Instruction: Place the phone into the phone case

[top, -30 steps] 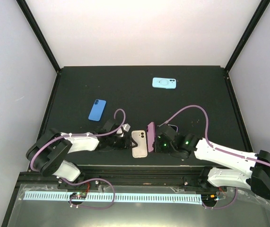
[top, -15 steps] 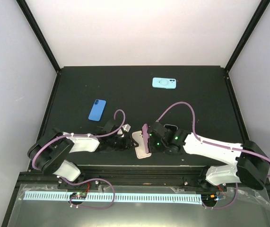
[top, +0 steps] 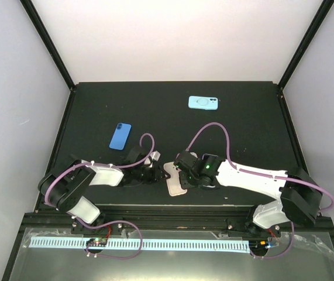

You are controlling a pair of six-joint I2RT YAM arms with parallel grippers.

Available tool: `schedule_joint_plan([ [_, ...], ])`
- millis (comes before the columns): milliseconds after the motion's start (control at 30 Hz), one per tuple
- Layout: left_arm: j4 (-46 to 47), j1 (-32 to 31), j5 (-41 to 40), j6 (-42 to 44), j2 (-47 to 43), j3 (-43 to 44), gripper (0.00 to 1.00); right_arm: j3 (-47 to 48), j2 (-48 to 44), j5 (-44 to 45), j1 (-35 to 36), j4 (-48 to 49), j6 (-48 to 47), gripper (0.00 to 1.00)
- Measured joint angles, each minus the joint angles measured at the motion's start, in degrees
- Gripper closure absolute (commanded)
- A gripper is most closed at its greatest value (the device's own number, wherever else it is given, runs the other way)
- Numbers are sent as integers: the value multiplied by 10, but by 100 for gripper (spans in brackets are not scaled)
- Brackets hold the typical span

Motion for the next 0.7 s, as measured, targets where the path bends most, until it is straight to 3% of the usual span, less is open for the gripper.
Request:
schedule_joint_plan([
  [633, 8, 8, -2, 7, 2, 0, 65, 32, 29, 28, 30, -50, 20, 93],
  [700, 8, 8, -2, 7, 2, 0, 65, 32, 30, 30, 32, -50, 22, 89],
])
